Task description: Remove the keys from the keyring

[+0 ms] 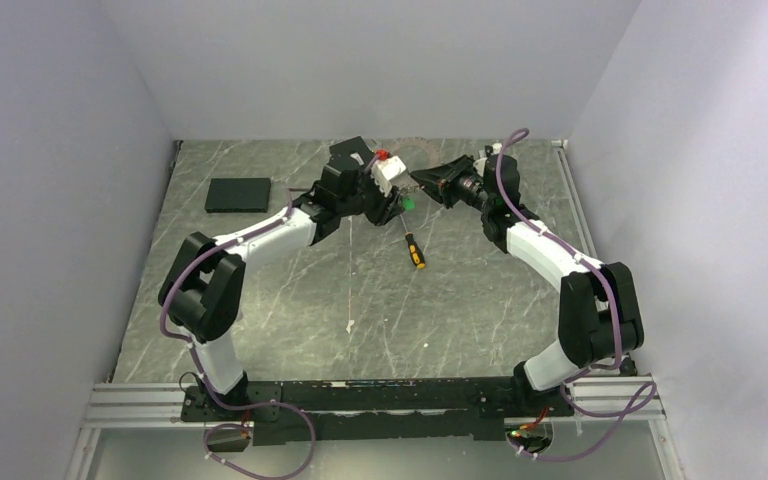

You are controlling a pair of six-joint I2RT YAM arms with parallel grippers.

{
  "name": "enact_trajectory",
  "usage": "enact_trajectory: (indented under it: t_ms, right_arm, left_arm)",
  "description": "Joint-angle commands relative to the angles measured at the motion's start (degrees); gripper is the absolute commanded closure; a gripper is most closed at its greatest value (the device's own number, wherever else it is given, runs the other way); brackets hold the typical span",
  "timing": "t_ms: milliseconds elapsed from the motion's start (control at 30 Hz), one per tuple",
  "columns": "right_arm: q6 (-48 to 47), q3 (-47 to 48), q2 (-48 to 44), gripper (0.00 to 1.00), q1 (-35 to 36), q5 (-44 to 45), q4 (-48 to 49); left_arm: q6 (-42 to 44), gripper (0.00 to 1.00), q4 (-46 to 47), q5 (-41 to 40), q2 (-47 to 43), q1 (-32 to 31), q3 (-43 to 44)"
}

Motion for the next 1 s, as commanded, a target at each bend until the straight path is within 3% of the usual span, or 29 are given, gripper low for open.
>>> enact_trajectory:
  t_ms: [0, 267, 733, 967]
  right_arm:
    - [1.0, 1.9, -0.2, 1.00, 0.7, -1.4, 3.4]
    - [0.9, 1.8, 0.5, 1.00, 1.0, -1.0, 3.3]
    - [2.7, 2.0, 3.3, 1.00, 1.1, -1.0, 6.1]
    - [4.8, 1.1, 3.1, 1.00, 1.7, -1.1, 7.3]
  left_arm:
    - [2.9, 0.57, 2.0, -4.8, -2.8, -0.8, 0.8]
    - [3.4, 0.59, 2.8, -10.0, -3.1, -1.0, 1.2]
    - [-2.5, 0.57, 1.7, -3.8, -1.2, -1.0, 4.3]
    - [-4.2, 0.57, 1.3, -4.9, 0.1, -1.2, 5.8]
